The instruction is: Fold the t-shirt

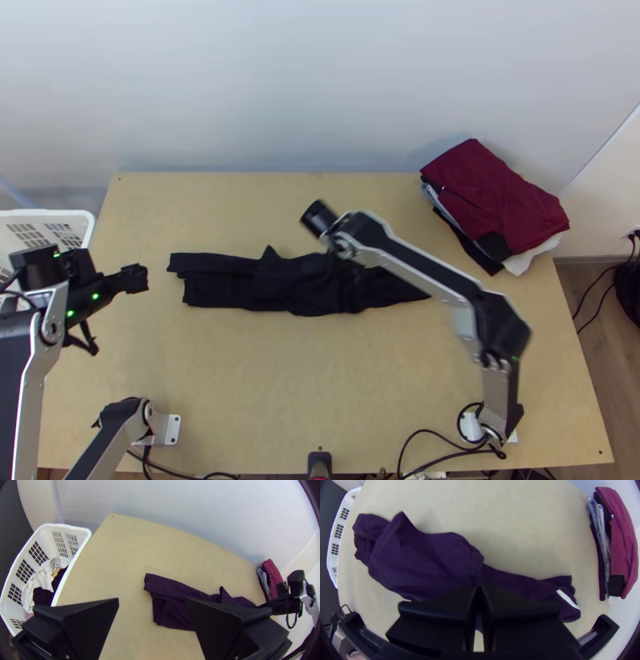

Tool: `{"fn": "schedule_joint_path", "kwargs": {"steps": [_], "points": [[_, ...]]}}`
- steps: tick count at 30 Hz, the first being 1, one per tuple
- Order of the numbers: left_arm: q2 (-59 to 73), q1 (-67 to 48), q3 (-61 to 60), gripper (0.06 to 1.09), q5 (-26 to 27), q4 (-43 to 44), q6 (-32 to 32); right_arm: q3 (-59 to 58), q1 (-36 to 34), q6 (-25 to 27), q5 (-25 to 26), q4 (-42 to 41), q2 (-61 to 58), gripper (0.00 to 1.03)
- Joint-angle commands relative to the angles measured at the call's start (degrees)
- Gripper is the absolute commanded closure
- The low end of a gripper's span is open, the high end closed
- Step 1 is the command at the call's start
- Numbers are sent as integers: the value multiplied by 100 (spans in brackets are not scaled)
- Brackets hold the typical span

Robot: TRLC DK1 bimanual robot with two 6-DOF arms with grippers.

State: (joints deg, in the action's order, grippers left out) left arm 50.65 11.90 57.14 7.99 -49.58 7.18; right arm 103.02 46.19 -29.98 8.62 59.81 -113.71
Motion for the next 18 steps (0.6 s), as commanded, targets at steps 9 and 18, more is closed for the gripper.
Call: {"fn": "schedule_joint_path", "kwargs": {"steps": [9, 18], "points": [[1421, -636, -476, 11, 45, 1223, 266, -661, -823, -175, 96, 110, 1132, 100], [2537, -1006, -590, 11, -17, 2075, 143, -1030, -1104, -237, 184, 66, 1422, 100]]}}
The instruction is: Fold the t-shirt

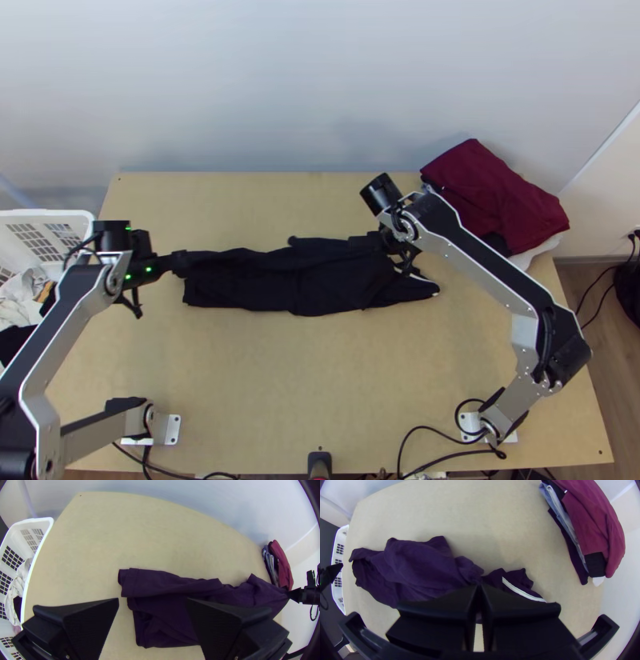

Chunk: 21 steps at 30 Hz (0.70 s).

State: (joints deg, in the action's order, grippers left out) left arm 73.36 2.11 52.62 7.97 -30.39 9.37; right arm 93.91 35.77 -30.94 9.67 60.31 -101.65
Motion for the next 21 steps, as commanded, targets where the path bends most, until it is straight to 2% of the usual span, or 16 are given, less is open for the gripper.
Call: {"fn": "schedule_joint_path", "kwargs": {"steps": [1, 10, 21], "points": [[372, -9, -147, 11, -76, 235, -189, -118, -70, -141, 79, 15, 233, 100], [1022, 299, -77, 11, -146, 622, -778, -118, -316, -141, 167, -116, 259, 100], [1453, 316, 178, 11, -111, 877, -805, -154, -413, -114, 175, -248, 259, 100]]}}
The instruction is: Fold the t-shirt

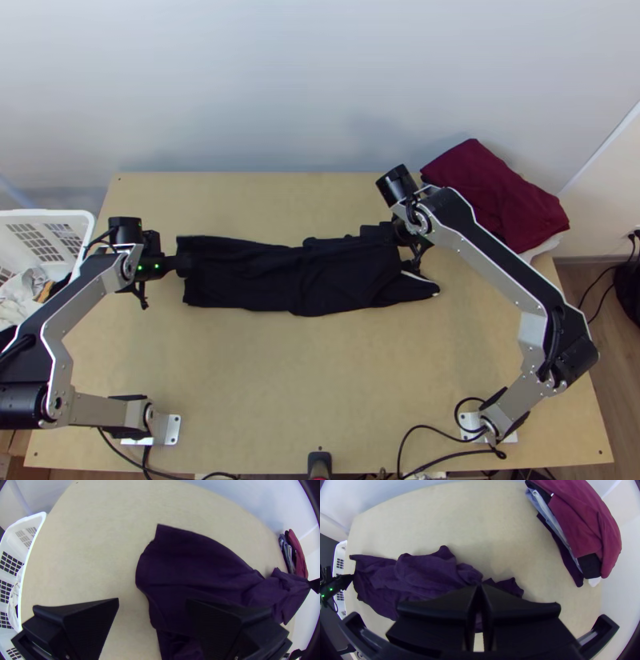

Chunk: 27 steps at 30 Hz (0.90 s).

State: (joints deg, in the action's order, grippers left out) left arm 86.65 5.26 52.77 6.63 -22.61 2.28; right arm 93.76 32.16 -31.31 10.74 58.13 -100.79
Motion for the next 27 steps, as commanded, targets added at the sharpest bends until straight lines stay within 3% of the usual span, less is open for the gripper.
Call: {"fn": "schedule_joint_path", "kwargs": {"steps": [1, 15, 18, 27], "points": [[141, -7, 242, 11, 31, 99, -88, -156, -52, -68, 68, -65, 174, 100], [1135, -16, 1886, 11, 725, -15, 967, -402, -43, -51, 68, -276, 156, 100], [1565, 72, 2299, 20, 1086, -191, 1195, -411, -52, -51, 68, -302, 139, 100], [2365, 371, 2984, 20, 1314, -1325, 817, -411, -61, -42, 68, -372, 60, 100]]}}
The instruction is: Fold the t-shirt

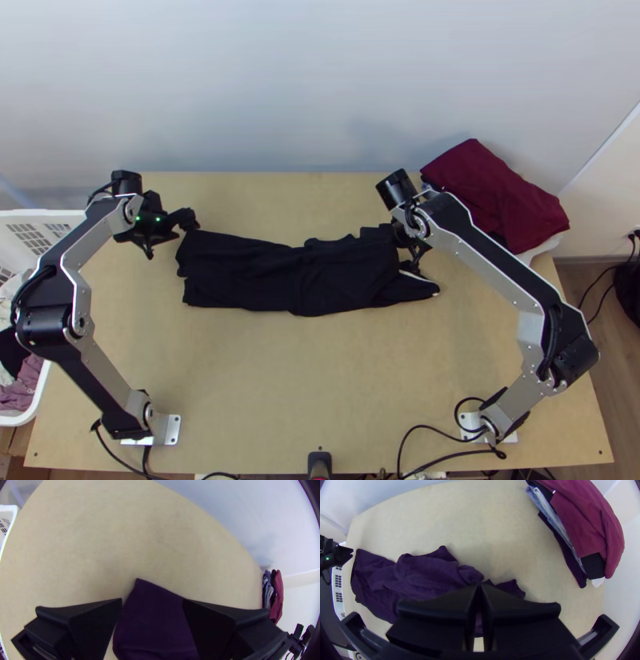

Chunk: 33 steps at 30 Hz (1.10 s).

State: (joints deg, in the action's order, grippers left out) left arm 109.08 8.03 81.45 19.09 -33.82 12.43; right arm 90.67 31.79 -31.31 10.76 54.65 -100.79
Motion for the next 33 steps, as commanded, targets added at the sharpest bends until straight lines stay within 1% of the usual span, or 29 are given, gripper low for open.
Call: {"fn": "schedule_joint_path", "kwargs": {"steps": [1, 5, 6, 7, 8, 9, 12, 15, 16, 26, 28, 32, 33], "points": [[140, 137, 99, 20, 60, -221, -241, -103, -24, -51, 66, -25, 42, 100], [175, 260, 2, 20, 60, -291, -425, -120, -33, -51, 66, -25, -19, 100], [175, 278, -33, 26, 60, -309, -452, -120, -24, -59, 66, -25, -37, 100], [167, 287, -59, 33, 60, -309, -469, -111, -24, -59, 66, -25, -54, 100], [158, 295, -85, 39, 60, -283, -460, -111, -24, -68, 66, -25, -63, 100], [158, 304, -103, 42, 60, -265, -460, -103, -24, -68, 57, -34, -81, 100], [210, 295, -156, 43, 60, -256, -469, -67, -15, -68, 66, -34, -90, 100], [237, 278, -244, 58, 60, -160, -487, -67, -24, -59, 66, -34, -81, 100], [237, 278, -252, 60, 60, -124, -478, -67, -24, -51, 66, -25, -81, 100], [307, 260, -384, 60, 42, -107, -504, -103, -77, -59, 66, -25, -54, 100], [298, 251, -428, 62, 42, -98, -513, -111, -77, -59, 66, -25, -54, 100], [175, 190, -622, 90, 51, 183, -513, -103, -77, -59, 66, -25, -54, 100], [123, 164, -683, 101, 51, 280, -513, -103, -85, -59, 66, -25, -54, 100]]}}
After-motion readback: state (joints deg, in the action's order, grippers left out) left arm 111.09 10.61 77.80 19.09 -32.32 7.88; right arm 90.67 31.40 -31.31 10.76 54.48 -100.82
